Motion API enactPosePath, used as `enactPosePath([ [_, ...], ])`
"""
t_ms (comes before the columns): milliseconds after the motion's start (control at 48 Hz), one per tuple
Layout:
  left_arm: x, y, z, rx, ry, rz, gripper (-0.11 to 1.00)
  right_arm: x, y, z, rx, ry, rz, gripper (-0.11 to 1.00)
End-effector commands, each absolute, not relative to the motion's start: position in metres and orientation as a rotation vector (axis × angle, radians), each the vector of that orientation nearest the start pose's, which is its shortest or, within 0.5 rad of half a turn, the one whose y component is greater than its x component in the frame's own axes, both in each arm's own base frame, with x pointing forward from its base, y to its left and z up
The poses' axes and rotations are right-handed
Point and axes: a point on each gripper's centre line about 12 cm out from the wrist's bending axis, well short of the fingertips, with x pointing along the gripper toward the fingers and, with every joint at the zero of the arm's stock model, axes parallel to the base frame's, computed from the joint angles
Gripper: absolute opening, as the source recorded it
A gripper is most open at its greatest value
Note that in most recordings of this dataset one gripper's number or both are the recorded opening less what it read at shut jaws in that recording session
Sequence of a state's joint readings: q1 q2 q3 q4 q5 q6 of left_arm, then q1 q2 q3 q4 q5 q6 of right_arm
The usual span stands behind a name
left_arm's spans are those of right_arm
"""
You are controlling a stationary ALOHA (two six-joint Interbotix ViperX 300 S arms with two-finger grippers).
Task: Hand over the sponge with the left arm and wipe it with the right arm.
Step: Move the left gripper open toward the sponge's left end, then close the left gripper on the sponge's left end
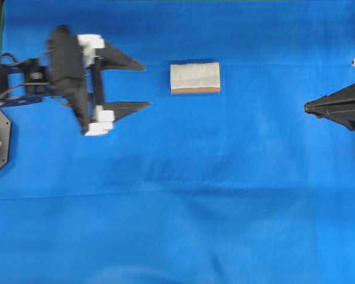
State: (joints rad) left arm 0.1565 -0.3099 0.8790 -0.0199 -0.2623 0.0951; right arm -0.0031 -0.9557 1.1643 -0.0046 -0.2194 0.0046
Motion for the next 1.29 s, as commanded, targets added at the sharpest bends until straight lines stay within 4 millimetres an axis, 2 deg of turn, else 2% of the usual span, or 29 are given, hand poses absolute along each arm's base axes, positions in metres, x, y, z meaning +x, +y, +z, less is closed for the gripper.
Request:
enactPosePath([
  [0,0.349,0.067,0.228,0.045,0.351,0.177,0.93,0.203,-0.001,0.296,0.003,-0.026,-0.004,0.0],
  [250,0.388,0.098,0.174,0.027,0.493,0.225,0.94,0.204,-0.001,0.293,0.003,-0.002,-0.004,0.0],
  [459,0.405,0.119,0.136,0.072,0.573,0.238,0.94,0.205,-0.001,0.289,-0.001,0.02,-0.004,0.0],
  [605,0.406,0.135,0.119,0.082,0.609,0.261,0.94,0.206,-0.001,0.286,-0.001,0.032,-0.004,0.0],
  [771,0.403,0.148,0.104,0.086,0.636,0.283,0.94,0.208,-0.001,0.283,-0.001,0.046,-0.004,0.0],
  [1126,0.402,0.144,0.095,0.078,0.671,0.271,0.94,0.209,-0.001,0.281,-0.01,0.052,-0.003,0.0],
  [1188,0.402,0.144,0.096,0.076,0.675,0.271,0.88,0.209,-0.001,0.282,-0.01,0.051,-0.003,0.0],
  [1272,0.402,0.144,0.096,0.07,0.673,0.273,0.71,0.209,-0.001,0.282,-0.01,0.052,-0.003,0.0],
])
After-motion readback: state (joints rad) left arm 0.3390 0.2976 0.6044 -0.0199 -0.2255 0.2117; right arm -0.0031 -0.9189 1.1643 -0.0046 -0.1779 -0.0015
